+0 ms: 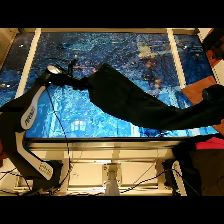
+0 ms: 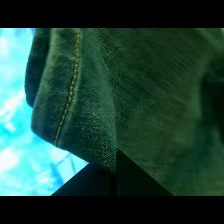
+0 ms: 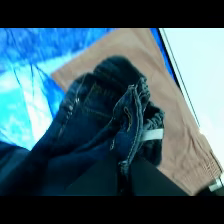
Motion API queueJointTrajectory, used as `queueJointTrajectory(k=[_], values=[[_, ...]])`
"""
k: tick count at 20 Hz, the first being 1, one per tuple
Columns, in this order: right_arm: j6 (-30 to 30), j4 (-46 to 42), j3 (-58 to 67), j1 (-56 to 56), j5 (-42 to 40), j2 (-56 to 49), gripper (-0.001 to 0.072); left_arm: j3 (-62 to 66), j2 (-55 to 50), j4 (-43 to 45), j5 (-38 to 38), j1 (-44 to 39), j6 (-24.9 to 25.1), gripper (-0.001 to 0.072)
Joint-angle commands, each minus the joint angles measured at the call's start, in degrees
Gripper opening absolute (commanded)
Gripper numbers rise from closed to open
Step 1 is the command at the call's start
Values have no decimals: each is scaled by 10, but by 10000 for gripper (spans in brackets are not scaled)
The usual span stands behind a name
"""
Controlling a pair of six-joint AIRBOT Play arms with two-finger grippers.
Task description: Fold the clothes and pants, and hang the long-sleeved shirts on hangers.
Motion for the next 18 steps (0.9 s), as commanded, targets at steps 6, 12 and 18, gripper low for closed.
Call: queueJointTrajectory(k=[6,12,18], values=[[76,176,-5,0,-207,-64,35,0,189,-13,-28,171,32,27],[74,361,-4,7,-259,-122,35,0,322,-13,-23,278,28,27],[70,344,-4,9,-265,-121,35,0,413,-12,40,328,28,27]])
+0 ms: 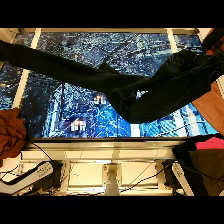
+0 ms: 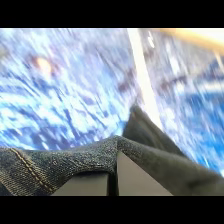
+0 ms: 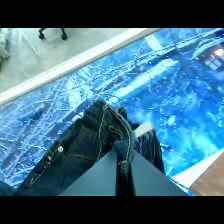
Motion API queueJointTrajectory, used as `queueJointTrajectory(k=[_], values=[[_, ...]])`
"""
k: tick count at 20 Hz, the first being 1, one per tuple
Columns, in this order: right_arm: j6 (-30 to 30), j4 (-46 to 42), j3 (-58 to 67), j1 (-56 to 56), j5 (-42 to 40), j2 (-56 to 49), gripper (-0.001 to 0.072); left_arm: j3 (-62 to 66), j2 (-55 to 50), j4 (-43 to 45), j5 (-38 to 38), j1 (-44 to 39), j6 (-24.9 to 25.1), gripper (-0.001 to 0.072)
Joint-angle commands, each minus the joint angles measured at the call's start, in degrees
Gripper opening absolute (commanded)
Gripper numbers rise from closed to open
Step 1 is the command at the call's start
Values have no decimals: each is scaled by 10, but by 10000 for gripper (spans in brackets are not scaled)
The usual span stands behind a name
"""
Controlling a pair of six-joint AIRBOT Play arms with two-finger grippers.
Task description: Fold the clothes and pants, and hang the long-sleeved shirts on hangers.
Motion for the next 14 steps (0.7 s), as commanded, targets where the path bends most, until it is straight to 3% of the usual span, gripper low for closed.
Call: queueJointTrajectory(k=[1,5,8,14], values=[[0,-9,0,1,2,-3,35,0,47,1,49,22,0,27],[0,-99,-4,1,49,-13,35,0,28,-2,96,12,0,27],[1,-103,-26,1,49,-29,35,0,-15,-36,157,-27,0,27],[0,-104,-29,0,2,-36,35,0,-131,-68,448,-223,16,27]])
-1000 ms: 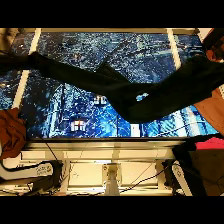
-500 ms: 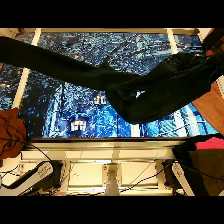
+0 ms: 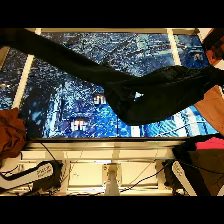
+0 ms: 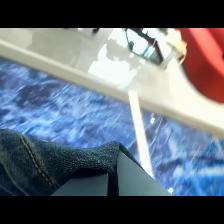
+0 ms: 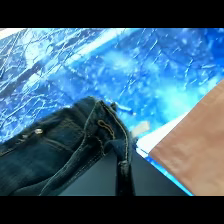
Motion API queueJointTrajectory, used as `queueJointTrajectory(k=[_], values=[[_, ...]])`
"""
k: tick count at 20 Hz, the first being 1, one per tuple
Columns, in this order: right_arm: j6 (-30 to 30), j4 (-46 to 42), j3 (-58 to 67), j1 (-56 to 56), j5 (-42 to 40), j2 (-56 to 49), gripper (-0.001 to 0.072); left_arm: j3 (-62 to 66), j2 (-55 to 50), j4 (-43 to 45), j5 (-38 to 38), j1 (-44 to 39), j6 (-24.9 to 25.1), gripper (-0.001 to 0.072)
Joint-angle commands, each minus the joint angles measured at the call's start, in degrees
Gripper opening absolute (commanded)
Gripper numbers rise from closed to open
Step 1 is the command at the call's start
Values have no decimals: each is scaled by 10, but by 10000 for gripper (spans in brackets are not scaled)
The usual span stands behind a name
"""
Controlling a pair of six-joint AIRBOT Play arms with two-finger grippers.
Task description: Fold the clothes and pants, and hang the long-sleeved shirts on hangers.
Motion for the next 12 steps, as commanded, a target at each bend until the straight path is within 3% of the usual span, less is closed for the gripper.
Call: queueJointTrajectory(k=[1,4,6,10,12], values=[[-1,-10,-2,-1,-20,-3,35,0,-69,-12,216,-122,30,28],[-1,-35,-2,-1,-19,-3,35,0,-121,22,332,-206,92,27],[-1,-63,-2,-1,-19,-3,35,0,-136,65,339,-224,103,27],[-1,-149,-2,-1,-20,-5,35,0,-140,70,336,-200,102,27],[0,-152,-3,-1,-15,-12,35,0,-140,70,310,-181,102,27]])
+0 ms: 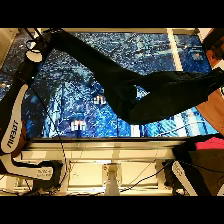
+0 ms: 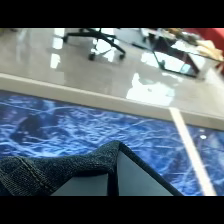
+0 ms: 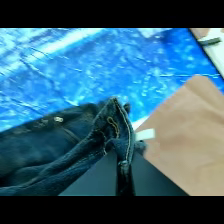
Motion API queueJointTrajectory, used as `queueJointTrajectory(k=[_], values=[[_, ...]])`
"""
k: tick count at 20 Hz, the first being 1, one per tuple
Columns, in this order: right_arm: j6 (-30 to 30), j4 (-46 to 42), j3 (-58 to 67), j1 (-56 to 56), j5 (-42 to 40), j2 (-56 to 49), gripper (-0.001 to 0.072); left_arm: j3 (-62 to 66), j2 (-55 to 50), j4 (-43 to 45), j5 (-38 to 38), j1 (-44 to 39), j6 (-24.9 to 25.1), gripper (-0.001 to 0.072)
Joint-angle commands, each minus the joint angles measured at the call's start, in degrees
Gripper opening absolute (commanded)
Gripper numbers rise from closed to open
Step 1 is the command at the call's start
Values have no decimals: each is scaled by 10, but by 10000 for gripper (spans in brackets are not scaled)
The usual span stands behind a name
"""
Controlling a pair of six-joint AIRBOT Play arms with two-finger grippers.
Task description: Fold the clothes and pants, and hang the long-sleeved shirts on hangers.
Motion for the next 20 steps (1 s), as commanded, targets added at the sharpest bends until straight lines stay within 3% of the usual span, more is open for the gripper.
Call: queueJointTrajectory(k=[1,5,11,14,20], values=[[4,-35,-1,0,17,-12,35,1,-7,11,-25,21,7,27],[7,-38,-35,0,124,-41,35,1,-23,11,-88,36,7,27],[7,-97,-67,0,252,-87,35,0,-54,13,-121,46,7,27],[7,-83,-66,0,209,-87,35,1,-56,13,-104,48,7,27],[7,29,-66,0,96,-87,35,1,-58,13,-44,48,7,28]])
